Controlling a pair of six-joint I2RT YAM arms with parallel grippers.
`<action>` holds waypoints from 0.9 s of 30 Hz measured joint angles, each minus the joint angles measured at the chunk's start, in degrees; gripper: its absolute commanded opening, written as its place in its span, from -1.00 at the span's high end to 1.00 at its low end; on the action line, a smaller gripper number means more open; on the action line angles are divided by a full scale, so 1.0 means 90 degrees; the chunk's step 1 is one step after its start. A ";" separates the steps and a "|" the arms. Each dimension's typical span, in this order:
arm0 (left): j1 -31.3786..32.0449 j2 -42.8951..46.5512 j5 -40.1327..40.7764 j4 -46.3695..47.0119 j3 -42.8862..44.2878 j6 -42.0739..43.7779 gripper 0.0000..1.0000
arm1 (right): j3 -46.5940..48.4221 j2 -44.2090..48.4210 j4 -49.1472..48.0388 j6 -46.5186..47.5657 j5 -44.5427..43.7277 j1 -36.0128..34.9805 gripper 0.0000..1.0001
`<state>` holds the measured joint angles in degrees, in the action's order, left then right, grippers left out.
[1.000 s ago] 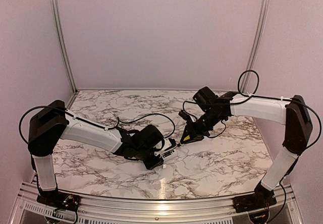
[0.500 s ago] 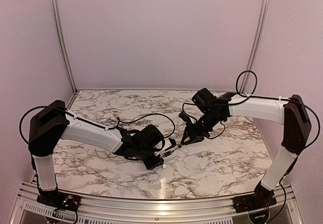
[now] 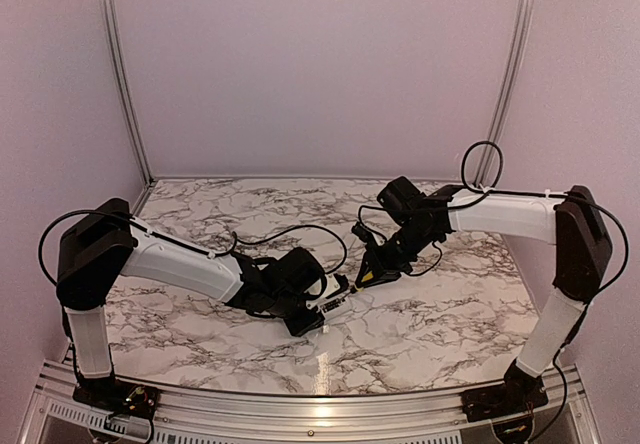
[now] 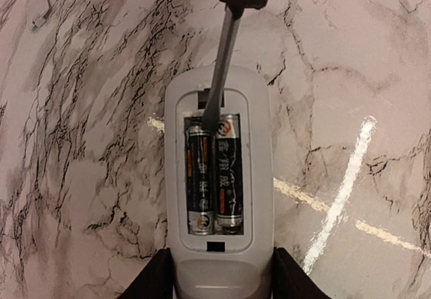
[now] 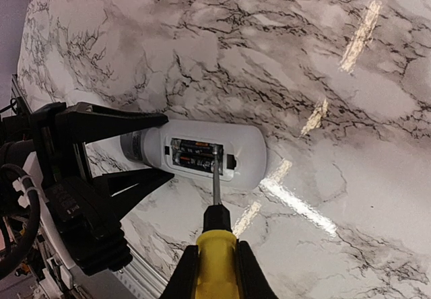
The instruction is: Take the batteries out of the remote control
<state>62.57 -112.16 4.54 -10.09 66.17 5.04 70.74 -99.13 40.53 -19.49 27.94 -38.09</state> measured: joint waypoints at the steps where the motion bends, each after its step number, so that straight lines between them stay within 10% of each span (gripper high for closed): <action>1: 0.0000 0.0000 0.0000 0.0000 0.0000 0.0000 1.00 | 0.0000 0.0000 0.0000 0.0000 -0.0002 0.0000 1.00; 27: 0.0000 -0.0029 -0.0002 -0.0083 0.0066 -0.0019 1.00 | -0.0029 -0.0019 -0.0112 0.0155 -0.0063 0.0005 1.00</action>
<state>62.57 -112.42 4.51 -10.83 66.76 4.86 70.48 -99.31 39.53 -18.09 27.38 -38.04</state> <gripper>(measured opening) 0.486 0.137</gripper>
